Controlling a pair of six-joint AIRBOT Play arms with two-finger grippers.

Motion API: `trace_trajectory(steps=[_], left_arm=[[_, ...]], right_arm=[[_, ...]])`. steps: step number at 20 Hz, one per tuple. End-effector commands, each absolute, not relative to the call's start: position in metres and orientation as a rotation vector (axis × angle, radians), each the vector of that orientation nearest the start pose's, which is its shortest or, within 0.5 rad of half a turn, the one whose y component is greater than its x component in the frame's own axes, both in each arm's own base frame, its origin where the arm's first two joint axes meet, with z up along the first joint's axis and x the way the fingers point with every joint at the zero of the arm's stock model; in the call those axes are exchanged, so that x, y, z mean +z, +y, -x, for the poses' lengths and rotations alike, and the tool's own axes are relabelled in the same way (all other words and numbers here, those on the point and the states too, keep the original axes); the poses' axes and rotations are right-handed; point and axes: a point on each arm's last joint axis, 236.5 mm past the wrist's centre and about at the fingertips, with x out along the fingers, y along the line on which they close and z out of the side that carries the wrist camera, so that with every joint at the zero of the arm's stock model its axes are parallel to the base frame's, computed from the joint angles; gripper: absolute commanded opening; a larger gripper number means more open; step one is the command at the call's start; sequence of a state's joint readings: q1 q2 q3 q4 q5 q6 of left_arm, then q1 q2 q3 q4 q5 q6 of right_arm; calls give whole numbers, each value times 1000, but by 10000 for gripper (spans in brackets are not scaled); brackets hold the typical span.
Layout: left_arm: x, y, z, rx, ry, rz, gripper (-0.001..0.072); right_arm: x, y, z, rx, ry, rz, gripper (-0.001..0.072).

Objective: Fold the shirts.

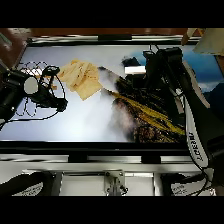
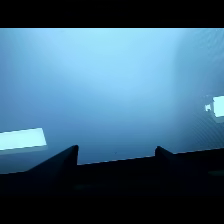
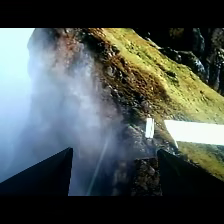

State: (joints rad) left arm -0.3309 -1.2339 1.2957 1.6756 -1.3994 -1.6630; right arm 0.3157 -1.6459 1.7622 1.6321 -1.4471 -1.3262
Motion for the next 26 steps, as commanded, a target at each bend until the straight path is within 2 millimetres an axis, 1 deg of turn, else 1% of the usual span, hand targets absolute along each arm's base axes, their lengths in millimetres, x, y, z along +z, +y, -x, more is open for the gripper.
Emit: trace_trajectory(steps=[1, 4, 6, 8, 11, 12, 13, 14, 15, 16, 17, 19, 20, 21, 22, 23, 24, 26], left_arm=[[59, -95, -351, -147, 1292, -222, 568], [61, -104, -377, -165, 1193, -208, 568], [61, -109, -388, -173, 1157, -202, 568], [56, -119, -387, -198, 1170, -162, 568], [49, -140, -383, -255, 1201, -81, 566], [49, -144, -393, -260, 1164, -71, 531], [51, -144, -407, -252, 1118, -78, 521], [52, -140, -426, -229, 1074, -102, 522], [52, -134, -445, -206, 1046, -126, 536], [51, -126, -470, -182, 1021, -151, 612], [48, -118, -493, -153, 1009, -144, 688], [37, -96, -543, -97, 993, -105, 688], [27, -86, -565, -75, 990, -92, 688], [15, -79, -581, -60, 991, -84, 688], [1, -76, -595, -51, 996, -80, 688], [-15, -76, -605, -49, 1006, -81, 687], [-30, -78, -611, -51, 1018, -84, 687], [-60, -84, -616, -79, 1038, -127, 682]], right_arm=[[46, 159, -437, 150, 1356, -43, 636], [46, 161, -436, 156, 1360, -53, 636], [45, 160, -433, 154, 1373, -49, 636], [45, 160, -433, 155, 1374, -45, 636], [48, 163, -446, 163, 1315, -58, 635], [50, 164, -451, 164, 1295, -58, 636], [52, 162, -461, 158, 1251, -47, 636], [55, 157, -471, 143, 1208, -30, 635], [57, 153, -478, 129, 1175, -13, 635], [59, 150, -483, 119, 1154, -1, 636], [59, 149, -485, 118, 1147, 1, 636], [59, 150, -484, 119, 1149, 0, 635], [58, 151, -482, 123, 1158, -2, 635], [58, 152, -481, 125, 1165, -3, 635], [57, 152, -480, 127, 1169, 0, 636], [57, 154, -479, 135, 1170, -5, 636], [57, 157, -478, 144, 1173, -11, 636], [57, 163, -476, 165, 1182, -35, 636]])
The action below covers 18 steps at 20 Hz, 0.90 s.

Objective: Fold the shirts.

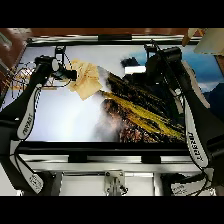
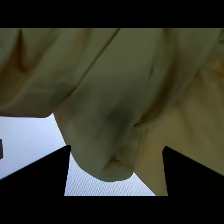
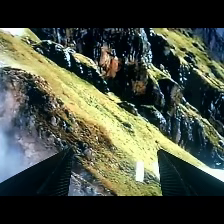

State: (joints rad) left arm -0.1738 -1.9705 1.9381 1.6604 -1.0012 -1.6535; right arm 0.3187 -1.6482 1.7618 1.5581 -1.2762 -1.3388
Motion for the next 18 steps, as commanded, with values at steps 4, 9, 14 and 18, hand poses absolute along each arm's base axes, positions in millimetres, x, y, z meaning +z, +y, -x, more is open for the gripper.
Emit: trace_trajectory(steps=[4, 9, 14, 18], left_arm=[[-95, -90, -613, -79, 1088, -124, 412], [-29, -86, -621, -68, 997, -104, 31], [218, -117, -577, -157, 593, -128, 30], [394, -170, -446, -324, 277, -59, 30]], right_arm=[[59, 181, -470, 223, 1198, -92, 635], [54, 187, -451, 269, 1273, -90, 636], [90, 160, -422, 241, 1286, 7, 635], [194, 119, -399, 151, 1027, 29, 636]])
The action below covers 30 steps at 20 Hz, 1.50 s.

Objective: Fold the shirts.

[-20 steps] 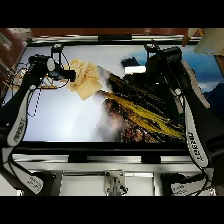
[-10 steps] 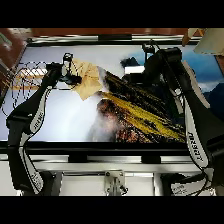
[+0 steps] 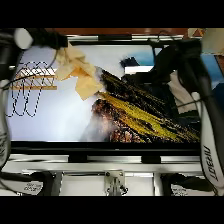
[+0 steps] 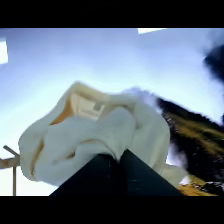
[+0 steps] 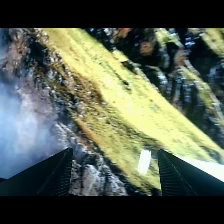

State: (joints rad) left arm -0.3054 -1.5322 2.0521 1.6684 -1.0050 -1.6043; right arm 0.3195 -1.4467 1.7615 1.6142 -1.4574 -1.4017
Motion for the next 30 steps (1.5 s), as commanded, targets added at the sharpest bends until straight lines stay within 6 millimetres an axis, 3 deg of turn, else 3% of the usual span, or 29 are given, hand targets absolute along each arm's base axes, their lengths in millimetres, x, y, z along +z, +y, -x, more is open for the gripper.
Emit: trace_trajectory(steps=[1, 2, 4, 6, 8, 9, 10, 11, 12, 14, 15, 18, 20, 22, 25, 28, 30], left_arm=[[412, -183, -413, -375, 245, -26, 30], [418, -195, -388, -423, 240, 2, 30], [399, -220, -358, -496, 298, 43, 31], [345, -248, -346, -536, 438, 67, 32], [270, -280, -339, -549, 610, 85, 33], [231, -295, -334, -559, 678, 66, 132], [199, -303, -329, -566, 730, 30, 483], [170, -304, -328, -551, 790, -1, 720], [151, -292, -332, -506, 845, -39, 719], [140, -249, -348, -388, 898, -79, 720], [139, -221, -354, -332, 926, -88, 720], [130, -114, -358, -152, 1057, -149, 712], [112, -68, -350, -126, 1162, -72, 708], [85, -53, -344, -149, 1234, 115, 708], [30, -57, -340, -155, 1277, 323, 708], [-28, -73, -328, -166, 1330, 337, 708], [-45, -82, -339, -160, 1309, 383, 708]], right_arm=[[223, 107, -387, 128, 954, 19, 635], [248, 97, -375, 108, 889, 5, 635], [293, 77, -346, 72, 768, -36, 635], [317, 63, -316, 56, 711, -71, 635], [322, 56, -293, 46, 723, -88, 635], [319, 53, -286, 41, 746, -87, 635], [314, 52, -282, 39, 769, -74, 635], [309, 52, -283, 43, 786, -52, 635], [302, 53, -285, 45, 805, -37, 636], [276, 55, -292, 35, 877, -13, 636], [258, 55, -295, 27, 927, 6, 636], [202, 37, -309, -69, 1015, 96, 636], [158, 37, -312, -80, 1077, 98, 636], [109, 72, -308, 43, 1164, -56, 635], [70, 120, -304, 205, 1216, -315, 636], [40, 125, -295, 204, 1268, -350, 637], [22, 128, -290, 208, 1331, -346, 637]])
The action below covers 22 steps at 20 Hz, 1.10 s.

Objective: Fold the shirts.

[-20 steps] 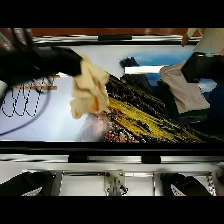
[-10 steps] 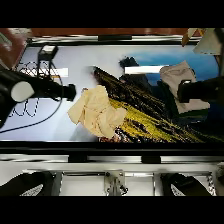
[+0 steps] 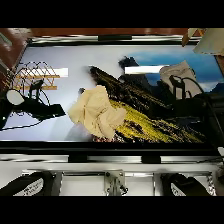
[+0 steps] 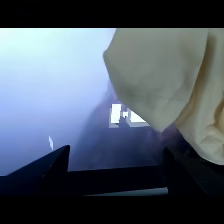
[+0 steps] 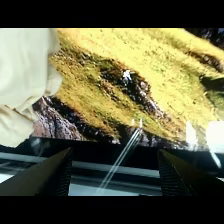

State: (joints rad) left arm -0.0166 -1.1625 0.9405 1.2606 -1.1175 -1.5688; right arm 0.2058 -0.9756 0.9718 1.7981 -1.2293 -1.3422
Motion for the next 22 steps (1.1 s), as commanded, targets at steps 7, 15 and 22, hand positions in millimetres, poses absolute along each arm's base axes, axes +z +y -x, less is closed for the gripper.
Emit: trace_trajectory(steps=[7, 15, 22], left_arm=[[-74, -97, -378, -139, 1244, 509, 703], [-85, -104, -381, -137, 1264, 544, 232], [-64, -108, -391, -172, 1246, 537, 31]], right_arm=[[-37, 201, -283, 331, 1477, -330, 638], [-39, 271, -267, 554, 1422, -270, 637], [-70, 313, -239, 758, 1376, -18, 637]])
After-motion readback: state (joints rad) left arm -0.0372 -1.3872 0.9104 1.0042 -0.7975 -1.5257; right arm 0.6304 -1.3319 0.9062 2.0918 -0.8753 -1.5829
